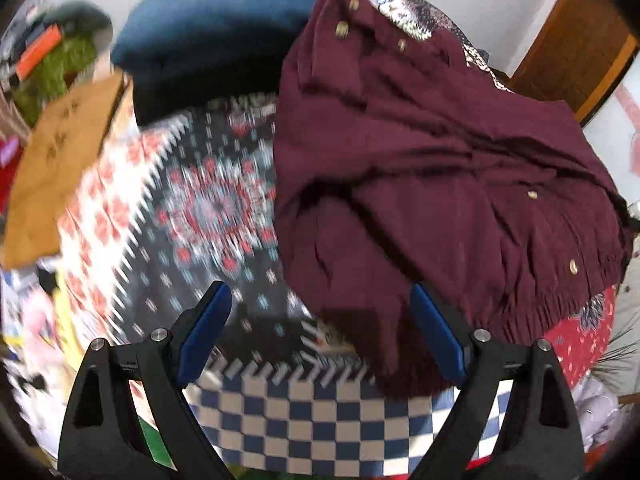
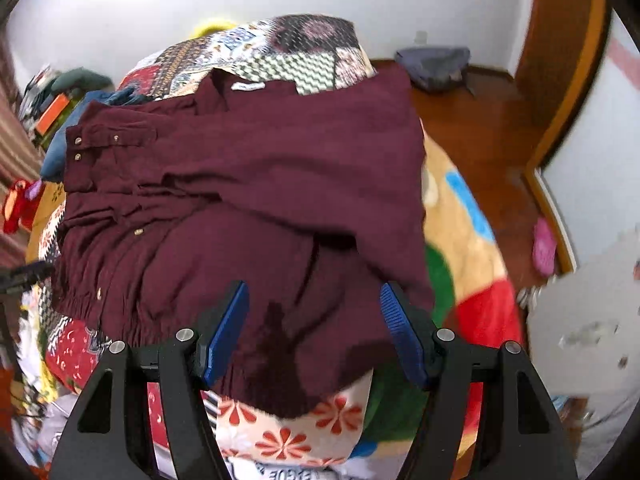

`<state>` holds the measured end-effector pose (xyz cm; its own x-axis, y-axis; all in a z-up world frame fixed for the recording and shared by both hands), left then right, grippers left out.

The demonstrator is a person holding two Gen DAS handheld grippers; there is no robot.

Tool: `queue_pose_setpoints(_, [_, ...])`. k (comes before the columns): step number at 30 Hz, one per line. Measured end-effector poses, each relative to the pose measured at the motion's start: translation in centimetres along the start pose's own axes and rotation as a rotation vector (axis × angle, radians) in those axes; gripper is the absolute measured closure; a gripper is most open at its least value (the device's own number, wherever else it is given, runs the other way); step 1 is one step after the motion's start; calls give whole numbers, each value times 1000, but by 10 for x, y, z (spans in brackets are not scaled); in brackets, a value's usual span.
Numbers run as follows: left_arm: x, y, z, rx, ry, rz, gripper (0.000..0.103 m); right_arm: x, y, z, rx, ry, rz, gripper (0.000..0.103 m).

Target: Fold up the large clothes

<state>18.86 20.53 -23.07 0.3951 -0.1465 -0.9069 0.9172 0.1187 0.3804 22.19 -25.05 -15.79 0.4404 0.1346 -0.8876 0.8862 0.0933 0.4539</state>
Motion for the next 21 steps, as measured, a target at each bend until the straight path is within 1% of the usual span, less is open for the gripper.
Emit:
queue_pose_setpoints(1, [4,-4,-1,-17,-17,-14,12,1,-5,2,20,10,-7,38])
queue_pose_setpoints(4, [13,-15,-2,-85,-153,-44,12,3,-17,5,51,45,-12,38])
queue_pose_setpoints(6, [16,-17,-2,-115,-210,-36,12,4,-23,4,62,54,-17,38])
queue_pose_setpoints(11, [31,-20,-3,-199,-279,-51,12,6,-32,5,63,63,-19,38])
queue_pose_setpoints(15, [31,-23,6,-197,-275,-36,12,0,-40,13,105,81,-12,38])
queue_pose_setpoints(17, [32,-23,9,-203,-279,-40,13,-4,-44,18,123,66,-13,39])
queue_pose_setpoints(19, [33,-22,17,-213,-308,-45,15,-6,-49,21,136,57,-15,38])
queue_pose_setpoints(21, [34,-15,22,-215,-366,-56,15,-4,-52,26,161,74,-18,38])
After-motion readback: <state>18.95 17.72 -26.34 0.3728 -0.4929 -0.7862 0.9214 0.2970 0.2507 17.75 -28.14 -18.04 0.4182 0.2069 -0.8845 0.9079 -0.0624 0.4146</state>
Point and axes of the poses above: each gripper's, at about its wrist camera, not at the fingertips, and x roughly the way its jaws point, z to its right, y to its top, the point moved 2 cm from there along x, roughly the way its jaws point, and after that the axes turned 4 degrees about -y, right-handed, at the moved point
